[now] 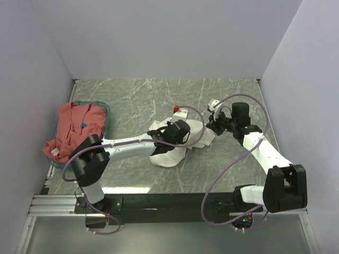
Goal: Fold and stack the t-shirts
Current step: Flatten the tshirt out
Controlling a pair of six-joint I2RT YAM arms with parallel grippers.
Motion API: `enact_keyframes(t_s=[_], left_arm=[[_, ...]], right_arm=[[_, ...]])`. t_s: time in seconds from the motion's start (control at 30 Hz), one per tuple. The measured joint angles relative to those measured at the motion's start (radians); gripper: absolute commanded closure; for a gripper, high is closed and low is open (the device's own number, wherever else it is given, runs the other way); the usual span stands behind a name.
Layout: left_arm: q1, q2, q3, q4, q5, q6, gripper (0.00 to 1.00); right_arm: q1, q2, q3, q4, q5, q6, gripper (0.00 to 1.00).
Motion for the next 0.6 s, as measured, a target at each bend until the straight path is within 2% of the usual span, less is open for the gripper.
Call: enact_keyframes(t_s=[0.07, 0.2, 0.3, 0.43, 0.6], left_arm=[[0.000, 0.016, 0.007, -0.006, -0.010, 0.009, 1.00], [0.000, 0.006, 0.007, -0.027, -0.038, 0.045, 1.00], [0.000, -0.061, -0.008, -0.023, -0.042, 0.087, 1.00], [0.000, -0.303, -0.034, -0.003, -0.029, 0.158, 1.00], [0.000, -0.621, -0.015, 0.083, 0.045, 0.233, 1.00]], right_arm=[[-0.006, -0.006, 0.000, 0.000, 0.000, 0.003, 1.00], [-0.023, -0.024, 0.000, -0.002, 0.000, 0.010, 1.00], [-0.050, -0.047, 0.031, -0.045, 0.007, 0.014, 1.00], [-0.109, -0.097, 0.168, -0.138, 0.015, 0.014, 1.00], [-0.179, -0.263, 0.357, -0.210, 0.038, 0.015, 1.00]])
